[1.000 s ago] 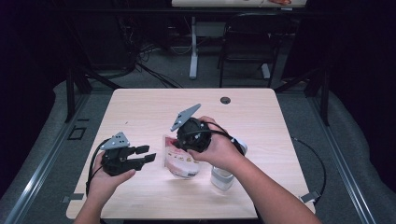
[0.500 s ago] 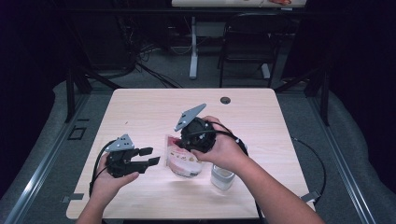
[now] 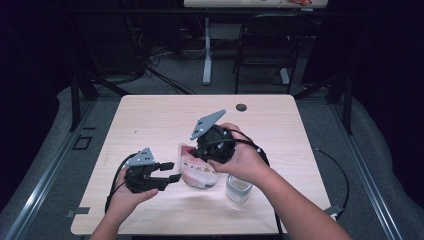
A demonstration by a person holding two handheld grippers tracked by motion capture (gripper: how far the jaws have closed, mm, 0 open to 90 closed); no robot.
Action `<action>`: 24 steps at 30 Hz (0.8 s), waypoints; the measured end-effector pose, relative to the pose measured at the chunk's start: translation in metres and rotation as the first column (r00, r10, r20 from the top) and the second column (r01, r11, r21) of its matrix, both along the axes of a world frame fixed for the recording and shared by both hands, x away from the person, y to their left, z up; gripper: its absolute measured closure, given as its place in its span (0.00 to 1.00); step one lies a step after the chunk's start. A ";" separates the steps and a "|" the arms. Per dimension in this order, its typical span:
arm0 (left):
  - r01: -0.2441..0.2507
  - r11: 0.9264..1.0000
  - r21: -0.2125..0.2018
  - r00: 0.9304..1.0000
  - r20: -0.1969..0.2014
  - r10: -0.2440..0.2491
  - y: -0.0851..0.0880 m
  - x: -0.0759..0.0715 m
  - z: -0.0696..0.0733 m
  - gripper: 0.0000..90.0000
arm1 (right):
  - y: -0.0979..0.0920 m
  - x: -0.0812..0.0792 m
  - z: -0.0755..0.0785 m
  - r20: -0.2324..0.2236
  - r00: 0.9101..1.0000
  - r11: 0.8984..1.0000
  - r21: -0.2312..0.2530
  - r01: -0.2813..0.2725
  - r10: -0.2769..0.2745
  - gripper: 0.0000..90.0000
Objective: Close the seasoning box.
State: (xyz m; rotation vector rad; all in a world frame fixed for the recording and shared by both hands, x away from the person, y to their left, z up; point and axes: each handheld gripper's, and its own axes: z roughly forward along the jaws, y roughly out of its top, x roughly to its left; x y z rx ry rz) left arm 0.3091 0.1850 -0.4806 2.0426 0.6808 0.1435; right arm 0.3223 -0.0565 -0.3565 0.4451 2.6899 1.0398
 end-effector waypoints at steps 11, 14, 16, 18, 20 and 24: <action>0.056 0.998 -0.003 0.998 0.000 -0.056 -0.008 0.001 -0.006 0.51 | -0.001 -0.004 0.005 0.005 1.000 1.000 0.003 -0.015 0.015 1.00; 0.063 0.998 -0.010 0.998 -0.005 -0.063 -0.009 0.001 -0.007 0.51 | -0.001 -0.004 0.005 0.005 1.000 1.000 0.006 -0.023 0.023 1.00; 0.067 0.998 -0.016 0.998 -0.007 -0.068 -0.009 0.001 -0.008 0.50 | 0.000 -0.005 0.005 0.005 1.000 1.000 0.007 -0.025 0.025 1.00; 0.073 0.997 -0.030 0.997 -0.011 -0.073 -0.010 0.002 -0.009 0.50 | 0.000 -0.005 0.006 0.007 1.000 1.000 0.005 -0.028 0.028 1.00; 0.078 0.997 -0.029 0.997 -0.012 -0.078 -0.011 0.002 -0.010 0.50 | 0.000 -0.006 0.007 0.006 0.999 0.999 0.006 -0.031 0.031 1.00; 0.084 0.996 -0.026 0.996 -0.014 -0.084 -0.013 0.002 -0.011 0.49 | 0.000 -0.006 0.008 0.007 0.999 0.999 0.008 -0.038 0.038 1.00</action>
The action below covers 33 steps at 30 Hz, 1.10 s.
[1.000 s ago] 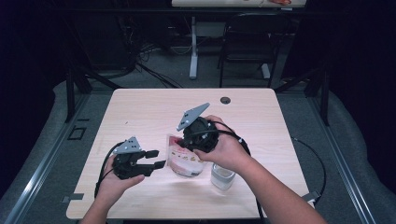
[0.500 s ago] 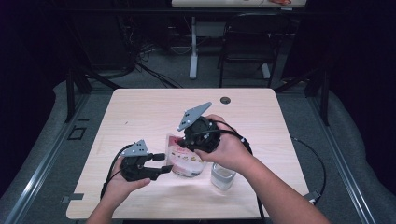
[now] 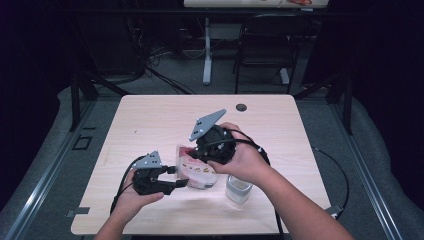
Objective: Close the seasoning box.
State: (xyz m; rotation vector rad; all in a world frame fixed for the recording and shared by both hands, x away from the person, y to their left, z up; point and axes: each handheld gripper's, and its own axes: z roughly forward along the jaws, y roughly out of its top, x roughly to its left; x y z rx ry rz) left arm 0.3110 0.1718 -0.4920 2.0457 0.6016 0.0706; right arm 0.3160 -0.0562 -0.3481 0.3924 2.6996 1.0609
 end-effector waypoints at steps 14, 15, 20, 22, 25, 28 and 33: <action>0.033 0.999 -0.007 0.999 -0.004 -0.033 -0.006 0.000 -0.005 0.44 | 0.003 -0.002 0.003 -0.004 1.000 1.000 0.006 -0.019 0.019 1.00; 0.034 0.999 -0.008 0.999 -0.005 -0.034 -0.006 0.000 -0.006 0.44 | 0.003 -0.002 0.003 -0.004 1.000 1.000 0.006 -0.020 0.020 1.00; 0.048 0.999 -0.007 0.999 -0.013 -0.048 -0.009 0.001 -0.008 0.42 | 0.003 -0.003 0.003 -0.003 1.000 1.000 0.011 -0.025 0.025 1.00; 0.054 0.999 0.002 0.998 -0.014 -0.054 -0.010 0.001 -0.010 0.41 | 0.004 -0.003 0.004 -0.002 1.000 1.000 0.009 -0.028 0.028 1.00; 0.063 0.998 0.014 0.998 -0.022 -0.063 -0.013 0.001 -0.013 0.40 | 0.004 -0.004 0.005 -0.005 0.999 0.999 0.025 -0.031 0.032 1.00; 0.068 0.997 0.023 0.998 -0.018 -0.068 -0.015 0.001 -0.015 0.40 | 0.005 -0.005 0.006 -0.003 0.999 0.999 0.024 -0.038 0.038 1.00; 0.077 0.996 0.035 0.997 -0.032 -0.076 -0.018 0.001 -0.017 0.39 | 0.006 -0.006 0.007 -0.003 0.999 0.999 0.027 -0.040 0.040 1.00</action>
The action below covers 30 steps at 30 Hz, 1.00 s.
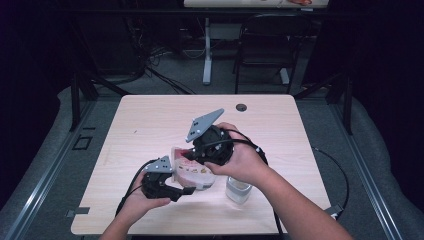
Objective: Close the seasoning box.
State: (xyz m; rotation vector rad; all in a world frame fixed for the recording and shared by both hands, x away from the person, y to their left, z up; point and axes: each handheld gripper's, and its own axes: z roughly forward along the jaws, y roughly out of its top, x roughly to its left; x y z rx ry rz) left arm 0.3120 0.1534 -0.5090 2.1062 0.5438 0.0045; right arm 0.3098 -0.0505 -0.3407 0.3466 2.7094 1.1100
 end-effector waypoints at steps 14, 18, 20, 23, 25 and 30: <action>0.006 0.999 -0.045 1.000 0.014 -0.005 0.003 -0.001 -0.003 0.52 | -0.005 0.001 0.000 -0.002 1.000 1.000 0.013 0.003 -0.003 1.00; 0.027 0.998 -0.050 1.000 -0.007 -0.027 0.004 -0.001 -0.004 0.59 | -0.008 0.001 -0.002 -0.007 1.000 1.000 0.017 0.005 -0.004 1.00; 0.033 0.998 -0.051 0.999 -0.009 -0.034 0.004 -0.001 -0.004 0.61 | -0.010 0.001 -0.002 -0.010 1.000 1.000 0.017 0.004 -0.004 1.00; 0.053 0.997 -0.051 0.998 -0.015 -0.054 0.005 -0.002 -0.003 0.64 | -0.014 0.002 -0.003 -0.017 1.000 1.000 0.028 -0.004 0.004 1.00; 0.066 0.997 -0.041 0.998 -0.022 -0.066 0.005 -0.003 -0.002 0.65 | -0.016 0.002 -0.002 -0.022 1.000 1.000 0.021 -0.010 0.011 0.99; 0.060 0.998 -0.011 0.998 -0.020 -0.060 0.005 -0.003 0.000 0.66 | -0.019 0.003 -0.005 -0.025 0.999 1.000 0.023 -0.020 0.020 0.99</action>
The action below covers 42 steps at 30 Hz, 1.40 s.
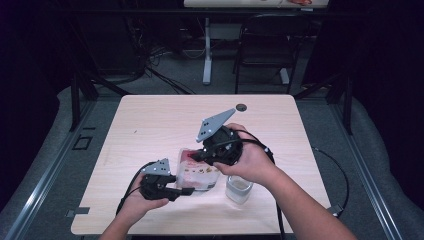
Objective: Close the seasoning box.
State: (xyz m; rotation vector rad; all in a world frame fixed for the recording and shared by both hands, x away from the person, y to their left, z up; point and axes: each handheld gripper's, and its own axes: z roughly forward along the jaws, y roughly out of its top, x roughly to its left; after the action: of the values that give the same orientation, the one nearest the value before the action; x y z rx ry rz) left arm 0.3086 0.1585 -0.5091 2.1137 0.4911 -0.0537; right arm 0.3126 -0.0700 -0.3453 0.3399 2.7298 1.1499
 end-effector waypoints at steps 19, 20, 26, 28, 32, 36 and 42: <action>0.012 0.998 0.066 1.000 -0.009 -0.011 0.007 -0.002 0.008 0.70 | -0.013 -0.001 0.004 -0.001 1.000 1.000 0.021 0.018 -0.018 0.89; 0.010 0.998 0.068 1.000 -0.010 -0.009 0.008 -0.002 0.008 0.70 | -0.015 -0.001 0.004 0.002 1.000 1.000 0.017 0.021 -0.021 0.89; 0.007 0.997 0.071 1.000 -0.012 -0.006 0.011 -0.002 0.009 0.70 | -0.025 -0.003 0.002 0.015 0.999 0.999 0.022 0.038 -0.038 0.86; 0.006 0.997 0.074 1.000 -0.015 -0.005 0.011 -0.002 0.009 0.70 | -0.027 -0.004 0.000 0.021 0.999 0.999 0.015 0.048 -0.048 0.85; 0.008 0.997 0.080 1.000 -0.016 -0.007 0.012 -0.002 0.011 0.70 | -0.034 -0.003 -0.002 0.013 0.998 0.998 0.018 0.057 -0.057 0.84; 0.007 0.996 0.088 1.000 -0.014 -0.006 0.013 -0.002 0.012 0.70 | -0.039 -0.002 -0.005 0.007 0.998 0.998 0.026 0.065 -0.065 0.84; 0.009 0.995 0.099 1.000 -0.013 -0.007 0.014 -0.003 0.012 0.70 | -0.047 -0.001 -0.011 -0.007 0.997 0.996 0.038 0.079 -0.079 0.87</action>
State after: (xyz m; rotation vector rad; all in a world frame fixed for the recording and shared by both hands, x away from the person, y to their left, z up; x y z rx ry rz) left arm 0.3055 0.1721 -0.4970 2.2140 0.5017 -0.0478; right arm 0.3114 -0.1174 -0.3560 0.4523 2.6757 1.1827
